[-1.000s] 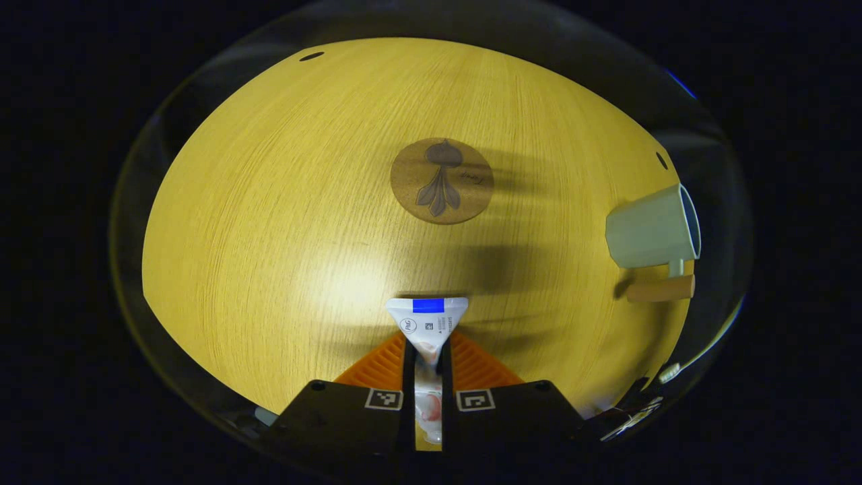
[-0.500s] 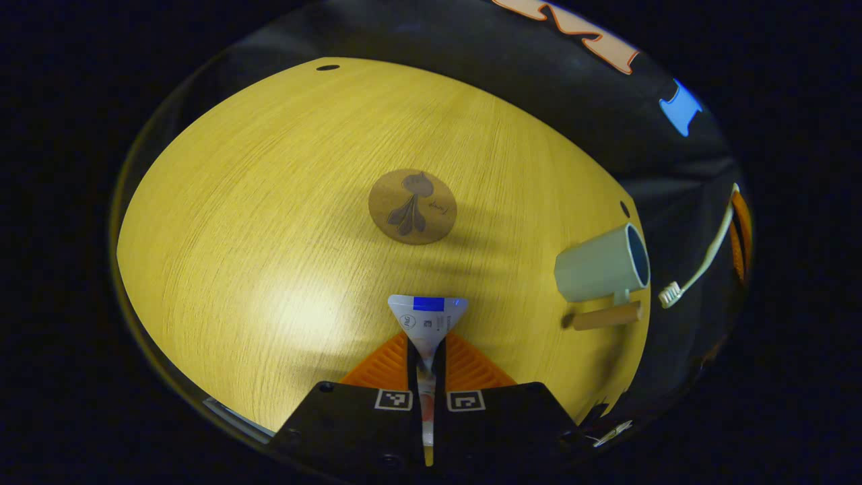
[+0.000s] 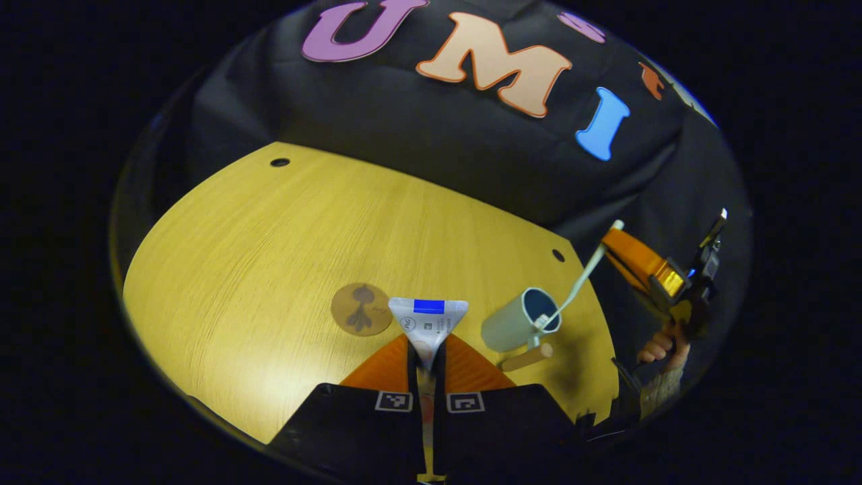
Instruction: Put the toothbrush and toothpaste on the desktop into the cup, then pick up the cup and place it on the coaster on the desktop.
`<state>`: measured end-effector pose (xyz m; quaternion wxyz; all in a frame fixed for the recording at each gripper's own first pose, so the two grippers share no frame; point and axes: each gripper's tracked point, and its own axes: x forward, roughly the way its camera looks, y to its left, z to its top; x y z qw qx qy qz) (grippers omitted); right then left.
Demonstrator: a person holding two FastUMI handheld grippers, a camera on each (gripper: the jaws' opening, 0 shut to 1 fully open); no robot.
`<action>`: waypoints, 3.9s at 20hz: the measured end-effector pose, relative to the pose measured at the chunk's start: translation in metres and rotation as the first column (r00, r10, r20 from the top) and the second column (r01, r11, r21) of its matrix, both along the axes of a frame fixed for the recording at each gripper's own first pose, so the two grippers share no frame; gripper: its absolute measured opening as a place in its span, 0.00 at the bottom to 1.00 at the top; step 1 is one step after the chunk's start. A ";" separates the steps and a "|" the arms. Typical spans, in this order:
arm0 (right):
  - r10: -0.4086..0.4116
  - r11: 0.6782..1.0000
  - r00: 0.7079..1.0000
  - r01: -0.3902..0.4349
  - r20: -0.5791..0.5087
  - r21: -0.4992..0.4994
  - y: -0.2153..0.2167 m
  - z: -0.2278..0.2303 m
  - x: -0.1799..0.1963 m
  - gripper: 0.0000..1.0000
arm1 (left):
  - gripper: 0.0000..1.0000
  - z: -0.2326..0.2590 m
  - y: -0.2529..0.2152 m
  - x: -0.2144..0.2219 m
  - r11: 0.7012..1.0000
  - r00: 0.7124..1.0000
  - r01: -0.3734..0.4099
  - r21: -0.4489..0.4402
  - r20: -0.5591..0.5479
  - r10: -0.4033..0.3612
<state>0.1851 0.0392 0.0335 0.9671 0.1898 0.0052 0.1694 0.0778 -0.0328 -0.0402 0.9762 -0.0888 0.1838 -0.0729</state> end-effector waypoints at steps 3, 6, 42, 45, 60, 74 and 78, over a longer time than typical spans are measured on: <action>-0.021 0.998 1.000 0.021 -0.003 0.053 -0.010 0.002 0.003 0.03 | 0.04 0.017 -0.019 0.007 0.997 0.997 0.066 0.038 0.047 -0.068; -0.051 0.996 0.999 0.051 0.012 0.067 -0.023 0.007 0.004 0.04 | 0.04 0.034 -0.038 0.016 0.993 0.989 0.116 0.012 0.092 -0.117; -0.319 0.944 0.943 0.325 -0.092 0.061 -0.121 -0.063 -0.064 0.97 | 0.11 0.018 -0.138 0.114 0.987 0.944 0.144 -0.067 0.310 -0.116; -0.311 0.947 0.946 0.317 -0.097 0.055 -0.120 -0.065 -0.066 0.97 | 0.22 0.020 -0.145 0.107 0.983 0.928 0.183 -0.017 0.332 -0.167; -0.194 0.980 0.946 0.173 -0.261 -0.101 -0.067 -0.096 -0.098 0.97 | 0.93 0.009 -0.042 0.026 0.982 0.933 0.044 0.182 0.343 -0.106; -0.244 0.930 0.737 -0.006 -0.631 -0.367 0.011 -0.160 -0.073 0.97 | 0.94 -0.015 0.114 -0.021 0.971 0.954 -0.181 0.156 0.268 0.135; -0.338 0.889 0.624 -0.033 -0.704 -0.457 0.009 -0.187 -0.062 0.97 | 0.94 -0.020 0.149 -0.028 0.956 0.958 -0.193 0.220 0.251 0.136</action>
